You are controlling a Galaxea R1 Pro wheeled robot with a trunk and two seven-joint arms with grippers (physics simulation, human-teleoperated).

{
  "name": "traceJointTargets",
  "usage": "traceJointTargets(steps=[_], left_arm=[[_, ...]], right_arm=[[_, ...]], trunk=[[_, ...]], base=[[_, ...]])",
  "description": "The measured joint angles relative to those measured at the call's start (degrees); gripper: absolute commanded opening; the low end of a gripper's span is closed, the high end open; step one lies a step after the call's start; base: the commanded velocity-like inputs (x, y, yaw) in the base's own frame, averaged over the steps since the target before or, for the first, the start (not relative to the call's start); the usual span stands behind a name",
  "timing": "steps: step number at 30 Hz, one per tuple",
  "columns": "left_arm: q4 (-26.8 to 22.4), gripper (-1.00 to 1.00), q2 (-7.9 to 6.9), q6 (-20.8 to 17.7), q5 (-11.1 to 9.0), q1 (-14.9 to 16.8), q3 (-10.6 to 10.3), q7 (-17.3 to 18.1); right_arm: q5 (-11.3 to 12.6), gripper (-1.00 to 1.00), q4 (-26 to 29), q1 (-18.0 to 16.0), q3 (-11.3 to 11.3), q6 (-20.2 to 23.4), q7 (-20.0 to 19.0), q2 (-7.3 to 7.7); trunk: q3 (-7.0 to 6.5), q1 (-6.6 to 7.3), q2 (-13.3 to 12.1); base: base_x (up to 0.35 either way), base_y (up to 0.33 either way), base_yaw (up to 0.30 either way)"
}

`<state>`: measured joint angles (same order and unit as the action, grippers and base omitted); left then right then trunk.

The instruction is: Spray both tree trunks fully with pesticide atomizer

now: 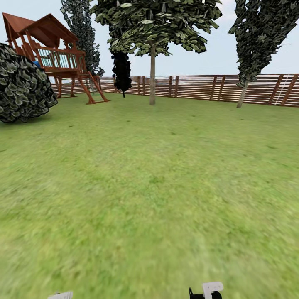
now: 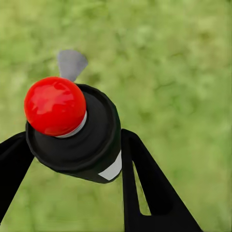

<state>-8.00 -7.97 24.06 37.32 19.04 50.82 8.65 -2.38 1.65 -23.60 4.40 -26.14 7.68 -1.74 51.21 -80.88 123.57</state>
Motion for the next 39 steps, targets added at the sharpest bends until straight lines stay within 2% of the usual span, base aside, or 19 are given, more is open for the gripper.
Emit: traceJointTargets(steps=[39], left_arm=[[0.0,-1.00,-0.02,0.0,0.1,0.0,0.0,0.0]], right_arm=[[0.0,1.00,0.0,0.0,0.0,0.0,0.0,0.00]], trunk=[[0.00,0.00,0.0]], base=[[0.340,0.000,0.000]])
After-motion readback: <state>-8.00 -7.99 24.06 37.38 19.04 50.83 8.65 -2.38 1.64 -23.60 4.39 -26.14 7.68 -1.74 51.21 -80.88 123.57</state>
